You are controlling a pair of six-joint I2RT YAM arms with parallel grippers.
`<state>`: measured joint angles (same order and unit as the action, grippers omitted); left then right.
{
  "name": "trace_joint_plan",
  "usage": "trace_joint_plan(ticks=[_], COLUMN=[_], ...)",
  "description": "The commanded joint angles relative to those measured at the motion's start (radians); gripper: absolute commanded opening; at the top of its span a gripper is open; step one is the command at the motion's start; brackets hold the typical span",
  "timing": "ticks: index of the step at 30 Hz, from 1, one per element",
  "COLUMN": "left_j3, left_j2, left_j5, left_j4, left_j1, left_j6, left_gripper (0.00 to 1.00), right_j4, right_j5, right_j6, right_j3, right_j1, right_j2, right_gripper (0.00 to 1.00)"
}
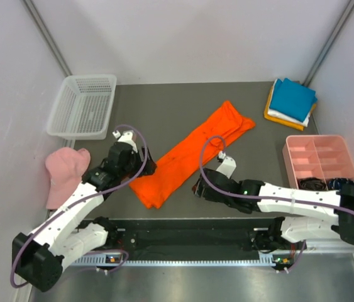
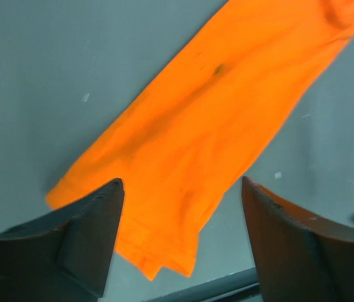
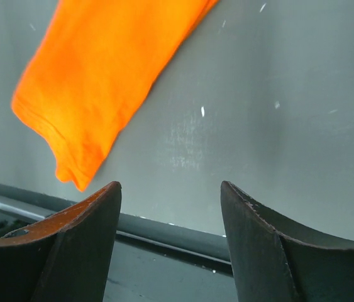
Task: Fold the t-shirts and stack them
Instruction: Rotate the tshirt 90 degrees
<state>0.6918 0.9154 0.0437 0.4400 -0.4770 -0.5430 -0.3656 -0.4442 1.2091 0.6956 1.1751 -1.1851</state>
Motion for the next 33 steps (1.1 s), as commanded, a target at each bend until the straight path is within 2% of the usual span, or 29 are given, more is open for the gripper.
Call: trace_joint_plan(ticks=[1, 3, 6, 7, 8, 14, 18, 21, 22, 26, 28, 33], left_j3=[-0.028, 0.024, 0.151, 0.200, 0.297, 0.477, 0.497, 0.466, 0.466, 0.466, 0.468, 0.494], left_j2=[0.048, 0.086, 0.192, 0.254, 0.281, 0.342, 0.387, 0.389, 0.395, 0.454, 0.496, 0.579], left_j5=[0.088, 0.114, 0.076, 0.084, 0.122, 0.203, 0.197, 0.162, 0.125, 0.154, 0.125, 0.104], left_j4=[0.083, 0.123, 0.193, 0.231, 0.337, 0.469, 0.535, 0.508, 0.506, 0.506, 0.497, 0.510], left_j1=[0.009, 0.009, 0.009, 0.009, 0.009, 0.012, 0.023, 0.023, 0.023, 0.023, 0.023, 0.021], left_j6=[-0.028, -0.005, 0.076, 0.107, 0.115, 0.261, 0.374, 0.412, 0.417, 0.420, 0.416, 0.391], left_gripper=[0.73, 0.71, 0.69, 0.66, 0.65, 0.67, 0.67, 0.66, 0.65, 0.63, 0.63, 0.62], right_j4=[-0.076, -0.097, -0.124, -0.125, -0.124, -0.073, -0.055, -0.044, -0.044, -0.038, -0.018, -0.016], right_j5=[-0.103, -0.106, -0.102, -0.100, -0.094, -0.033, -0.004, 0.016, 0.018, 0.038, 0.036, -0.025], right_j6=[0.004, -0.006, -0.020, -0.028, -0.036, -0.126, -0.157, -0.166, -0.169, -0.183, -0.187, -0.157], right_j3=[0.005, 0.002, 0.001, -0.001, -0.004, -0.022, -0.039, -0.053, -0.054, -0.062, -0.064, -0.031], right_j1=[0.006, 0.005, 0.004, 0.004, 0.004, -0.043, -0.072, -0.094, -0.098, -0.117, -0.123, -0.149], right_j2=[0.094, 0.122, 0.149, 0.157, 0.162, 0.177, 0.186, 0.200, 0.203, 0.208, 0.194, 0.107], right_gripper=[0.64, 0.65, 0.65, 0.65, 0.65, 0.66, 0.66, 0.67, 0.67, 0.67, 0.67, 0.67])
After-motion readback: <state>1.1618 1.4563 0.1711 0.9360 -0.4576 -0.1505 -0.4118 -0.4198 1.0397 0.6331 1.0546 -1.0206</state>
